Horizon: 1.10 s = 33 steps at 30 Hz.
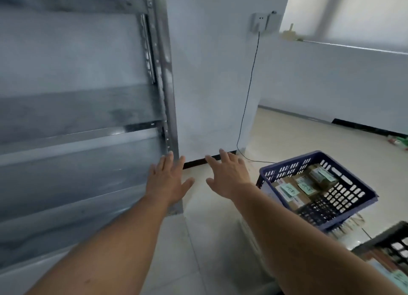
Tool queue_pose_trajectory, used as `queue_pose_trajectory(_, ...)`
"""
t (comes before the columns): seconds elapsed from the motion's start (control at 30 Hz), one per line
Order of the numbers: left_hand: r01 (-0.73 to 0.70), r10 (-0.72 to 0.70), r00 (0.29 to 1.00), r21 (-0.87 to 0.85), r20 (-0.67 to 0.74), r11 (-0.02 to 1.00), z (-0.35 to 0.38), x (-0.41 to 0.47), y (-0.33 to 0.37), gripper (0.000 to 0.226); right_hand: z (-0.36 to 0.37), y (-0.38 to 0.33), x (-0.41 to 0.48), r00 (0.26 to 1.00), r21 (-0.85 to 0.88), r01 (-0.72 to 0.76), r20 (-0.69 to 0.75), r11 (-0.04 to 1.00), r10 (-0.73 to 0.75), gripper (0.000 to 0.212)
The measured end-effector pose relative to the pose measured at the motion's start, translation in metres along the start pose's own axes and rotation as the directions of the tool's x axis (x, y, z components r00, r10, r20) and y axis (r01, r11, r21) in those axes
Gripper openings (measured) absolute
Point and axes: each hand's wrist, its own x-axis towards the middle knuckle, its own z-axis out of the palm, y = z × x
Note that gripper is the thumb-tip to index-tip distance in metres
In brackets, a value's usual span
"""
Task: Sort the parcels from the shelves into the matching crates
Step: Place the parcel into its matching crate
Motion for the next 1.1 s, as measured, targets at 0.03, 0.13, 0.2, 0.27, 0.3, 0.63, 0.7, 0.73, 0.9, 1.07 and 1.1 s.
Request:
queue_pose_trajectory(0.03,0.018,-0.018,1.0,0.008,-0.004,1.0,-0.004,-0.006,-0.016,0.079,-0.002,-0.016,0.002,1.0,-0.018,0.018,0.002,1.0,-0.018,0.067)
queue_pose_trajectory(0.13,0.102,-0.102,0.995,0.001,-0.02,0.995,-0.018,-0.025,-0.068,0.081,-0.012,-0.069,0.01,0.996,-0.047,0.088,0.008,0.995,-0.087,0.074)
queue_pose_trajectory(0.2,0.163,-0.164,0.986,-0.019,-0.035,0.986,-0.025,-0.038,-0.104,0.084,-0.019,-0.107,0.017,0.99,-0.072,0.141,0.004,0.987,-0.141,0.076)
queue_pose_trajectory(0.27,0.221,-0.223,0.973,-0.033,-0.052,0.975,-0.031,-0.053,-0.141,0.088,-0.026,-0.147,0.025,0.98,-0.088,0.196,-0.005,0.977,-0.197,0.075)
queue_pose_trajectory(0.3,0.249,-0.251,0.966,-0.029,-0.057,0.968,-0.033,-0.062,-0.161,0.091,-0.029,-0.167,0.029,0.973,-0.086,0.228,-0.004,0.97,-0.229,0.074)
queue_pose_trajectory(0.63,0.586,-0.58,0.804,0.004,-0.133,0.811,-0.053,-0.151,-0.315,0.074,-0.037,-0.35,0.048,0.828,-0.126,0.547,-0.061,0.827,-0.557,0.062)
queue_pose_trajectory(0.7,0.627,-0.621,0.77,-0.005,-0.149,0.779,-0.053,-0.158,-0.332,0.071,-0.038,-0.374,0.054,0.794,-0.145,0.594,-0.052,0.792,-0.605,0.059)
queue_pose_trajectory(0.73,0.647,-0.64,0.752,-0.013,-0.156,0.763,-0.053,-0.16,-0.34,0.071,-0.038,-0.385,0.058,0.777,-0.147,0.616,-0.049,0.774,-0.627,0.058)
queue_pose_trajectory(0.9,0.72,-0.717,0.684,-0.036,-0.137,0.693,-0.055,-0.156,-0.376,0.07,-0.036,-0.43,0.091,0.701,-0.085,0.706,-0.057,0.703,-0.711,0.057)
queue_pose_trajectory(1.07,0.77,-0.766,0.626,-0.036,-0.147,0.637,-0.068,-0.132,-0.433,0.07,-0.043,-0.482,0.141,0.632,-0.075,0.768,-0.071,0.636,-0.771,0.057)
queue_pose_trajectory(1.1,0.779,-0.774,0.617,-0.033,-0.144,0.627,-0.071,-0.125,-0.445,0.071,-0.047,-0.493,0.153,0.621,-0.067,0.779,-0.064,0.624,-0.781,0.056)
